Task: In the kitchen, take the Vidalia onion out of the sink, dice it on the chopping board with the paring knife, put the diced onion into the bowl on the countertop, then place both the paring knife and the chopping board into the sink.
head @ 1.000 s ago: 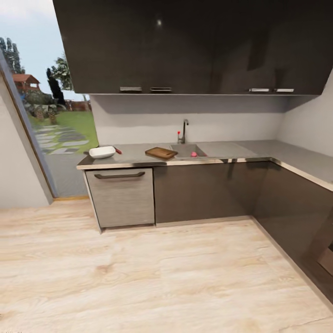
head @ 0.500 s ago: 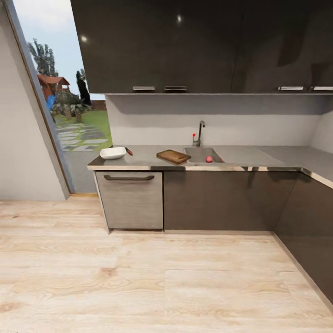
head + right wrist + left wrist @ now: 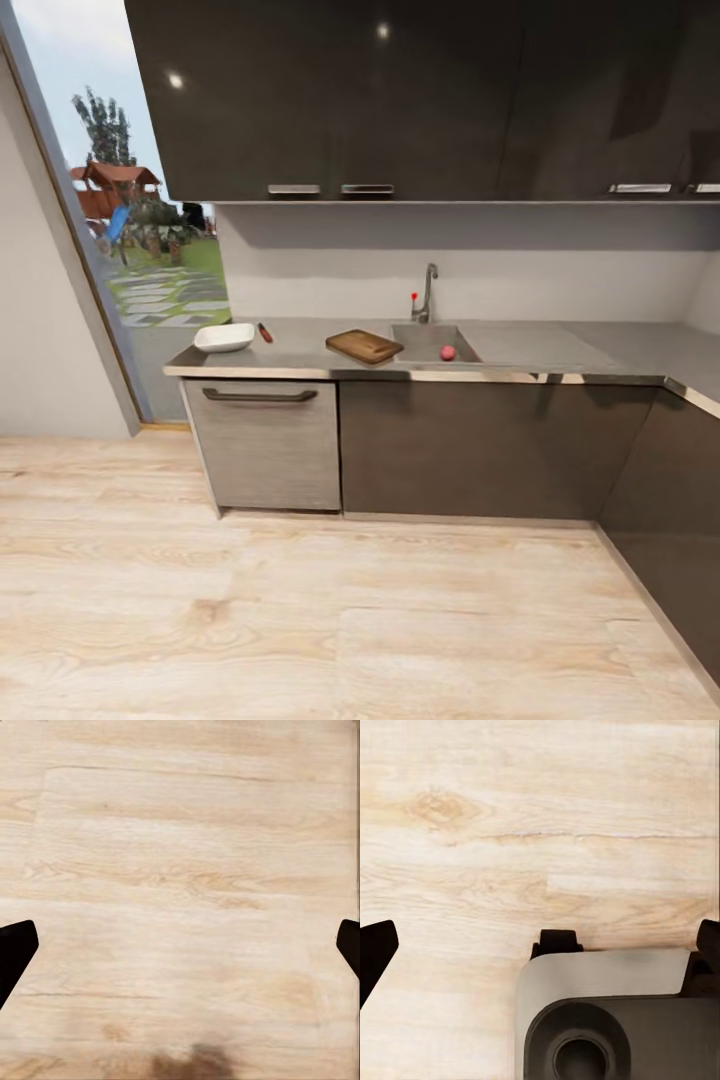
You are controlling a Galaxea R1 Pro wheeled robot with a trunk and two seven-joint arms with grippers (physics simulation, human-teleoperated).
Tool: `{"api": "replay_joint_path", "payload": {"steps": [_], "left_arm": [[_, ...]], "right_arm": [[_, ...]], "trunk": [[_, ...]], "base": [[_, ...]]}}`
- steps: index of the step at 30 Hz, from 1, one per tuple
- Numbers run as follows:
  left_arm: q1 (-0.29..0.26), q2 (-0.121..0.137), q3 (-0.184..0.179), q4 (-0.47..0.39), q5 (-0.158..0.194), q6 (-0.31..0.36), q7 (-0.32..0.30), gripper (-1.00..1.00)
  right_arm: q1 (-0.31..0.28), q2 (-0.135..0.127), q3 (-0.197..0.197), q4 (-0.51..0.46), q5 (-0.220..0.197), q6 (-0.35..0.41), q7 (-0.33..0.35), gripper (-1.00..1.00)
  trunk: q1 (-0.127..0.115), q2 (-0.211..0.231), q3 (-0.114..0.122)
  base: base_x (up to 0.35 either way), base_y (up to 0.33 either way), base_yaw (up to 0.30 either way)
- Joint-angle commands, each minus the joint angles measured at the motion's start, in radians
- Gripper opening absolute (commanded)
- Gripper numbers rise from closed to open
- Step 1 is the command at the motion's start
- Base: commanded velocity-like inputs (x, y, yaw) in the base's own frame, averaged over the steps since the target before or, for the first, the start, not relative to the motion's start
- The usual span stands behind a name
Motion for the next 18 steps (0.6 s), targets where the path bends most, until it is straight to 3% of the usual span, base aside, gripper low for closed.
{"api": "replay_joint_path", "payload": {"steps": [1,9,18], "left_arm": [[-0.001,0.0,0.0,0.0,0.002,-0.003,0.0,1.0],[-0.001,0.001,0.005,-0.005,0.004,-0.003,0.0,1.0],[0.0,0.002,0.005,-0.006,0.005,-0.003,-0.001,1.0]], "right_arm": [[-0.001,0.0,0.0,0.001,0.007,-0.002,-0.006,1.0],[-0.001,0.0,0.0,0.0,0.007,-0.002,-0.006,1.0],[-0.001,-0.001,0.0,-0.003,0.007,-0.002,-0.006,1.0]], "trunk": [[0.0,0.0,-0.001],[0.0,0.0,-0.001],[0.0,0.0,-0.001]], "base": [[0.247,-0.239,0.0],[0.223,-0.162,0.0],[0.018,-0.01,0.0]]}}
